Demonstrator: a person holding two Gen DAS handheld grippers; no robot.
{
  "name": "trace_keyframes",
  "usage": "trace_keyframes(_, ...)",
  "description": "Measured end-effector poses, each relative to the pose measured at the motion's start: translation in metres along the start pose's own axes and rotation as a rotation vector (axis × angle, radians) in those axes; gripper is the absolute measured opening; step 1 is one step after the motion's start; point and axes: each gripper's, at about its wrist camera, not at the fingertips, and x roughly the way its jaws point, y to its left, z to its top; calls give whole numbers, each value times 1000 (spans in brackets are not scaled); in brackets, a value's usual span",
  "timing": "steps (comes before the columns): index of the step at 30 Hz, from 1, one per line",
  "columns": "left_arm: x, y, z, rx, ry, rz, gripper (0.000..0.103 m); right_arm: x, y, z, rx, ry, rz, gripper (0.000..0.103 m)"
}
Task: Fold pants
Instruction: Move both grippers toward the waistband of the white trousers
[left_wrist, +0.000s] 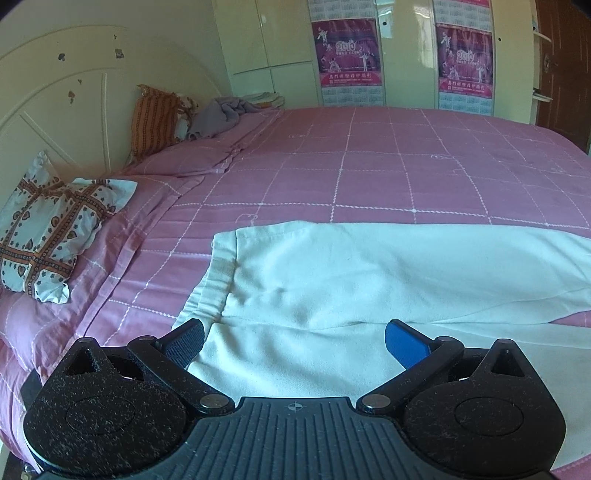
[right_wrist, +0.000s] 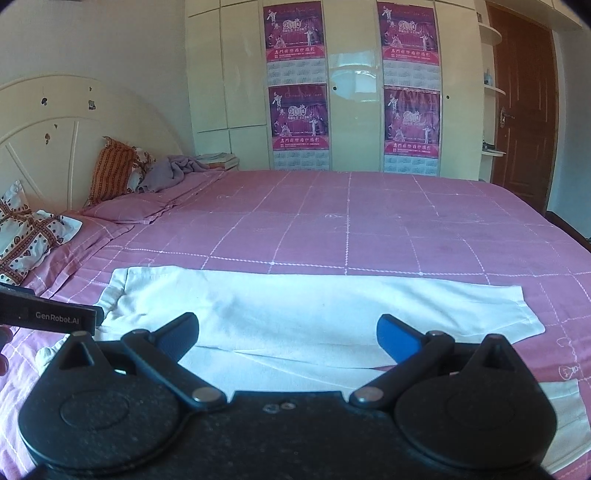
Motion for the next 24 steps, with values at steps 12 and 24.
trace_keyframes(12, 88, 20, 19, -39, 84, 34, 103, 76, 4, 10, -63, 52, 58, 98)
trace_keyframes(24, 179, 42, 27, -71, 184, 55, 103, 154, 20, 16, -168, 105, 119, 88)
